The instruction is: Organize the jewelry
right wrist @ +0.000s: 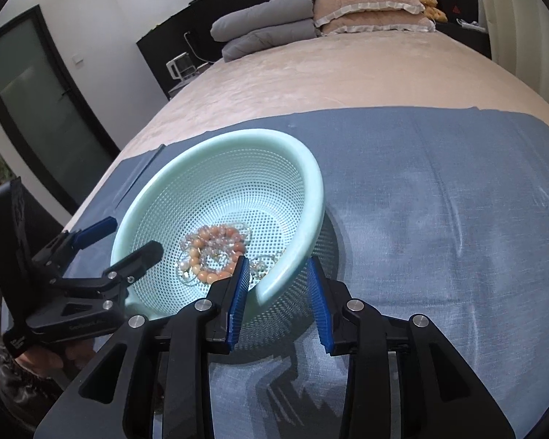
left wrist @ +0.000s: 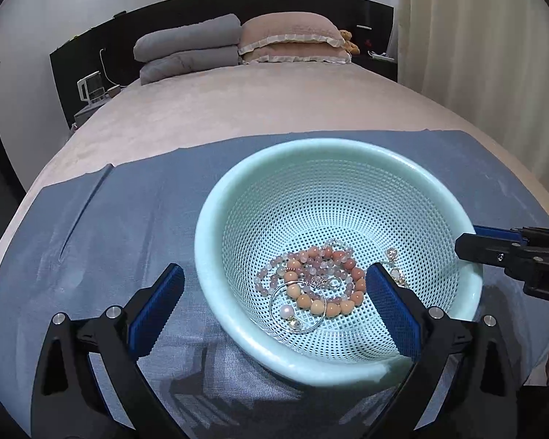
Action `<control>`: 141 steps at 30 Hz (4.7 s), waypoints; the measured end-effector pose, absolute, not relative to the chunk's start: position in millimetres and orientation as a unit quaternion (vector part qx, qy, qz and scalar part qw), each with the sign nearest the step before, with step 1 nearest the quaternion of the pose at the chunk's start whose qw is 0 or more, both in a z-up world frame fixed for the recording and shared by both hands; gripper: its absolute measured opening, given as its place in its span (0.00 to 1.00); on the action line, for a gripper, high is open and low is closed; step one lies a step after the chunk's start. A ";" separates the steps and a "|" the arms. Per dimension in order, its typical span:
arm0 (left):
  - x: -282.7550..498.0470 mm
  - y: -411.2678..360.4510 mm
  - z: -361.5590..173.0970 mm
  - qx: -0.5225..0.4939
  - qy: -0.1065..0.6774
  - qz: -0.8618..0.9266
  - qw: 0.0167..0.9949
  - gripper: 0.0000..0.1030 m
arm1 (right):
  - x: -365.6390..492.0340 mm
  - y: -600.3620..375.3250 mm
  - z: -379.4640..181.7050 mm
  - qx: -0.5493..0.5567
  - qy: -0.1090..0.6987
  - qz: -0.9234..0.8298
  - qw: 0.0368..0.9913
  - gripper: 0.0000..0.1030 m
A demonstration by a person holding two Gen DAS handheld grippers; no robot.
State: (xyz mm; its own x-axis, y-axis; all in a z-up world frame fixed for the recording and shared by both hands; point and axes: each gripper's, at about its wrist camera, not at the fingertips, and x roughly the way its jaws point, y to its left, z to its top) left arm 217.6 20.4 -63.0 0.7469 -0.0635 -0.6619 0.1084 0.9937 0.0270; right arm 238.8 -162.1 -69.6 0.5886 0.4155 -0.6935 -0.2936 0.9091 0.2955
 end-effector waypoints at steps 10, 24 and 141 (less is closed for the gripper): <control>174.5 18.6 -24.3 0.050 0.315 -0.025 0.947 0.94 | 201.9 -171.2 -34.2 0.058 0.367 0.185 0.910 0.38; 94.0 16.5 -3.7 0.036 0.296 -0.030 0.954 0.94 | 110.6 -175.2 -7.4 0.024 0.302 0.173 0.937 0.67; 16.2 42.0 -70.8 -0.009 0.303 -0.007 0.953 0.94 | 31.8 -151.5 -68.5 -0.016 0.293 0.137 0.946 0.82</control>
State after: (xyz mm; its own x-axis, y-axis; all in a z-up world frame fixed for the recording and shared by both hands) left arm 16.2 42.0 -70.8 0.8158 -0.0181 -0.5780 0.0067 0.9997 -0.0218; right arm 31.8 -151.4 -68.5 0.7903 0.2494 -0.5597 -0.2687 0.9620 0.0493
